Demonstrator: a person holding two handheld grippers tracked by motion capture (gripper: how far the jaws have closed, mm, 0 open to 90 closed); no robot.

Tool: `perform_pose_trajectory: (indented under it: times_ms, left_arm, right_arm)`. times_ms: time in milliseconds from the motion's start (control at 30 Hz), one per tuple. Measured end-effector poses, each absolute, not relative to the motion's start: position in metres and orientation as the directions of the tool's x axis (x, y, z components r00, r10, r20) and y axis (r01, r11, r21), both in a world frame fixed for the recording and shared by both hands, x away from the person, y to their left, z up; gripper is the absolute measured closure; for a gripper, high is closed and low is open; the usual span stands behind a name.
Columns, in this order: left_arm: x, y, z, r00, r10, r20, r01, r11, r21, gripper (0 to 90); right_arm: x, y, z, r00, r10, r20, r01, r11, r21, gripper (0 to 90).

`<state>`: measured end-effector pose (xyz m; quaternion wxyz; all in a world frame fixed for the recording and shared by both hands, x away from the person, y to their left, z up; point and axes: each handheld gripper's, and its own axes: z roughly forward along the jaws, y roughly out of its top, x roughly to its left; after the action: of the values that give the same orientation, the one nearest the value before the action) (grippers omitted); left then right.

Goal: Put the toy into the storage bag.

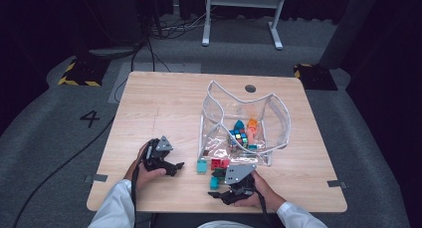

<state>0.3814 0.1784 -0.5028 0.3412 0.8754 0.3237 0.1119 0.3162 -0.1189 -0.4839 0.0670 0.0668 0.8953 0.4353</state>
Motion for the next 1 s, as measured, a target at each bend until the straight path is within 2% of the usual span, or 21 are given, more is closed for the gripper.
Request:
perform_pose_trajectory:
  times_ms: [67, 133, 267, 333, 433, 533, 600, 967, 1000]
  left_arm:
    - [0.381, 0.178, -0.503, 0.765, 0.643, -0.025, 0.490, -0.558, 0.670, 8.8]
    - [0.381, 0.178, -0.503, 0.765, 0.643, -0.024, 0.490, -0.558, 0.670, 8.8]
    - [0.381, 0.178, -0.503, 0.766, 0.643, -0.024, 0.490, -0.558, 0.670, 8.8]
    - [0.381, 0.178, -0.503, 0.765, 0.643, -0.025, 0.490, -0.558, 0.670, 8.8]
    - [0.381, 0.178, -0.503, 0.766, 0.643, -0.025, 0.490, -0.558, 0.670, 8.8]
    - [0.381, 0.178, -0.503, 0.765, 0.643, -0.025, 0.490, -0.557, 0.670, 8.8]
    - [0.381, 0.178, -0.503, 0.766, 0.643, -0.024, 0.489, -0.559, 0.670, 8.8]
    - [0.381, 0.178, -0.503, 0.766, 0.642, -0.023, 0.489, -0.559, 0.670, 8.8]
    - [0.381, 0.178, -0.503, 0.765, 0.644, -0.023, 0.490, -0.558, 0.670, 8.9]
  right_arm:
    - [0.315, -0.117, -0.485, -0.982, 0.173, -0.070, 0.050, 0.604, 0.795, 37.5]
    - [0.310, -0.117, -0.483, -0.981, 0.193, -0.032, 0.095, 0.616, 0.782, 37.6]
    - [0.312, -0.114, -0.486, -0.985, 0.161, -0.058, 0.054, 0.614, 0.788, 38.1]
    - [0.310, -0.113, -0.488, -0.984, 0.176, -0.037, 0.084, 0.628, 0.774, 39.0]
    - [0.310, -0.113, -0.492, -0.983, 0.183, -0.032, 0.095, 0.643, 0.760, 45.0]
    - [0.312, -0.114, -0.495, -0.980, 0.200, -0.013, 0.120, 0.641, 0.758, 55.0]
    - [0.314, -0.116, -0.495, -0.981, 0.196, -0.012, 0.119, 0.641, 0.758, 57.8]
    - [0.311, -0.138, -0.493, -0.980, 0.200, -0.015, 0.118, 0.636, 0.762, 59.1]
    - [0.314, -0.139, -0.494, -0.983, 0.178, -0.045, 0.077, 0.626, 0.776, 59.1]
